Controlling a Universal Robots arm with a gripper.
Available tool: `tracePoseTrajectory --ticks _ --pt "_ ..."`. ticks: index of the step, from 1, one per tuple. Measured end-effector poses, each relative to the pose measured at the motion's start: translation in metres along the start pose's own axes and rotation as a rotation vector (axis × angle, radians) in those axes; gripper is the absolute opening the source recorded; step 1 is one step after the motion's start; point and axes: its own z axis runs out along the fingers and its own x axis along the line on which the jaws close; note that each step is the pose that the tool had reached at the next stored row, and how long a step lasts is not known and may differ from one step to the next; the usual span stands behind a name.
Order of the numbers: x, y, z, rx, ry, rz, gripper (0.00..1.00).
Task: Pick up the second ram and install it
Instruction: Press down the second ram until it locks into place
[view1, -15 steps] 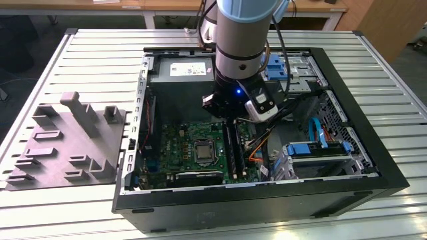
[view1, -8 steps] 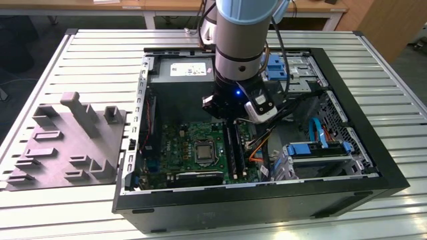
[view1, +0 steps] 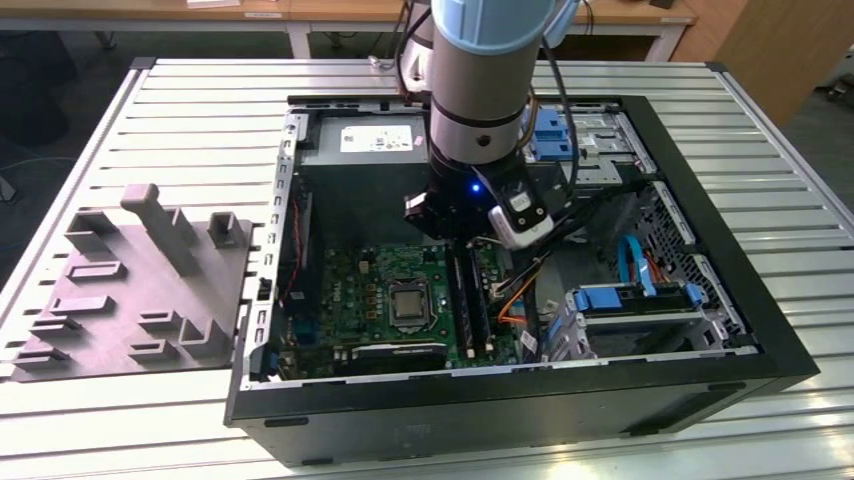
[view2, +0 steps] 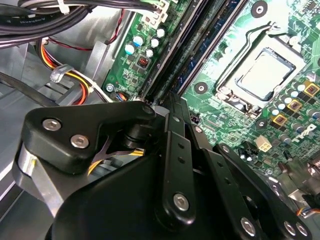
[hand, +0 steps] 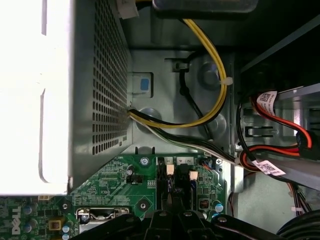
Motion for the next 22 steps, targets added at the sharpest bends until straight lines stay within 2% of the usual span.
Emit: tracePoseTrajectory --ticks 6,17,19,22 --pt "0.0001 -0.0001 0.0028 0.0001 0.0001 0.0 0.1" --pt "0.0001 -0.0002 0.0034 0.0001 0.0 0.0 0.1" --pt "0.0 0.0001 0.0016 -0.0017 -0.0008 0.0 0.1" --pt "-0.0002 0.0002 -0.0057 -0.0001 -0.0001 0.0 0.1"
